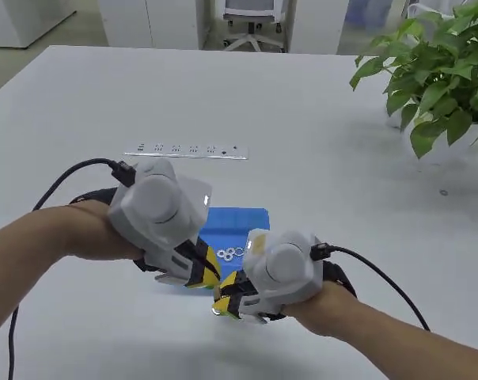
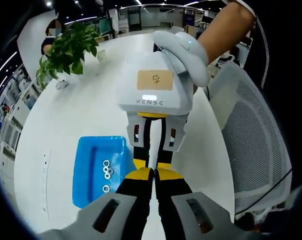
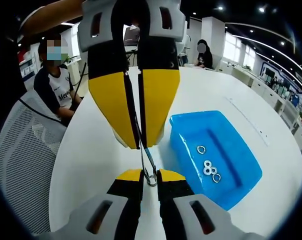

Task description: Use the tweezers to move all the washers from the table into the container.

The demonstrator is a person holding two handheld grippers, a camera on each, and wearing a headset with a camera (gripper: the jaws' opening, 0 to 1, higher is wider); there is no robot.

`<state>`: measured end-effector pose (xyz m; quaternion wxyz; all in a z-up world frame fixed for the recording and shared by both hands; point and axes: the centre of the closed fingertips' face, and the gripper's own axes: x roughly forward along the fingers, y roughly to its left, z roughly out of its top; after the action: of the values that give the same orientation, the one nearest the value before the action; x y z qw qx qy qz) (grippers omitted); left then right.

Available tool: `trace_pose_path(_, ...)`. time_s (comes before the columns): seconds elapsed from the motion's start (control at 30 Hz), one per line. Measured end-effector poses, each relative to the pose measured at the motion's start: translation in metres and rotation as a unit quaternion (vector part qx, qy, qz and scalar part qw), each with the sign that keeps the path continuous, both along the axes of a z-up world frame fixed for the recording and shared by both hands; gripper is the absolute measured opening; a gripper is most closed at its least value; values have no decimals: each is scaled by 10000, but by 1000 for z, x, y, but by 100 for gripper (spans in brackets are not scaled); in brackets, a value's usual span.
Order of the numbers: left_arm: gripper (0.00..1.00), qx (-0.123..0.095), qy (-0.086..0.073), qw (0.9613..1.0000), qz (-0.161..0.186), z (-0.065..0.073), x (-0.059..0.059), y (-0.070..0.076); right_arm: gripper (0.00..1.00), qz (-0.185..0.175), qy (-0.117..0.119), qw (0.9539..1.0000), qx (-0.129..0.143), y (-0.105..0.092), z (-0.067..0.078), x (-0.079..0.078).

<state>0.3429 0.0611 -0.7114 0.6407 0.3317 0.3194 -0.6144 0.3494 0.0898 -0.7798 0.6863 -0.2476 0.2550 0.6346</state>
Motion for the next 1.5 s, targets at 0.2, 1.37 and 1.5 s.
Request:
trace_pose_path(0.2, 6, -49, 63, 10000, 34, -3, -2, -1, 12, -3, 34, 10000, -2, 0, -4, -2)
trace_pose_path(1.37, 6, -129, 135, 9998, 66, -5, -2, -2, 12, -25, 10, 10000, -27, 0, -7, -5)
trace_pose_path(1.5, 6, -126, 109, 9999, 42, -5, 0, -2, 12, -30, 8, 10000, -43, 0, -7, -5)
